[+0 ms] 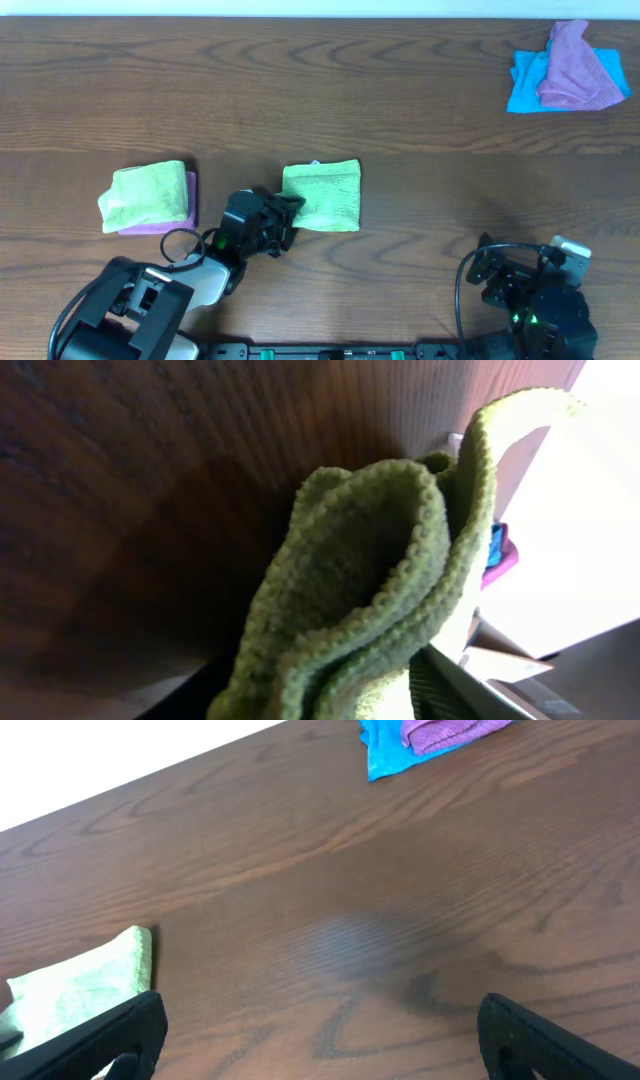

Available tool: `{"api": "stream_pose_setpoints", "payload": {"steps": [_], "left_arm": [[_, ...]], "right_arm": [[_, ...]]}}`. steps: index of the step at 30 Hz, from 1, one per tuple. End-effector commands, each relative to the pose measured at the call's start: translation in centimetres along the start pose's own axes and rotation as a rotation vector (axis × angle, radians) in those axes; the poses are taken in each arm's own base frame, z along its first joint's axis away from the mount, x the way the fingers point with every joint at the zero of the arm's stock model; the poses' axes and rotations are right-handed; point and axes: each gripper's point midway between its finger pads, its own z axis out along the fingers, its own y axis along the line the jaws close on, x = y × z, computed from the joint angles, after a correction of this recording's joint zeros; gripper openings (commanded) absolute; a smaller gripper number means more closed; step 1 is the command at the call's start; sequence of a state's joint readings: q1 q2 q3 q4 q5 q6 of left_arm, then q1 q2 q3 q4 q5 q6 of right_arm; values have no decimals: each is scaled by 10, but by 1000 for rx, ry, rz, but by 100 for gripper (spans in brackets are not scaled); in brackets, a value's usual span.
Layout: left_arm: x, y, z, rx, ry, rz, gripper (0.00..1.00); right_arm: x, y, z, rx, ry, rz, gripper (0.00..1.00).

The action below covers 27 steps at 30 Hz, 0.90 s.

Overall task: Fold the cloth
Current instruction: 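Reach the left gripper to the folded cloth's left edge and grasp it, then carry the folded cloth left with the left gripper onto the cloth stack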

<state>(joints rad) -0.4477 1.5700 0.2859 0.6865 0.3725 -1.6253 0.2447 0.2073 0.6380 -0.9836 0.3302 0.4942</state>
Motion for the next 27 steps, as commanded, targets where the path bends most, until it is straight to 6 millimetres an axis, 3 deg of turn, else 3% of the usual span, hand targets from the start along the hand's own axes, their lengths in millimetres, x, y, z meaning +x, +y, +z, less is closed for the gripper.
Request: {"api": "stream_pose_setpoints", "payload": {"steps": [1, 3, 4, 6, 11, 17, 22, 27], "left_arm": [[-19, 51, 0, -147, -102, -16, 43], [-18, 53, 2, -152, -102, -13, 36], [-18, 54, 3, -152, -101, -12, 22], [-18, 54, 4, -149, -99, -9, 6], [-19, 54, 6, -144, -100, 20, 6], [-9, 30, 9, -53, -41, 195, 6], [4, 19, 9, -23, 35, 236, 5], [3, -9, -2, 63, 39, 281, 6]], "right_arm": [[0, -5, 1, 22, -7, 24, 99], [0, -4, 1, 22, -8, 24, 99], [0, -5, 1, 22, -7, 24, 99], [0, -4, 1, 22, -8, 24, 99], [0, -4, 1, 22, -8, 24, 99], [0, -4, 1, 22, -8, 24, 99], [0, -5, 1, 22, -7, 24, 99], [0, -5, 1, 22, -7, 24, 99]]}}
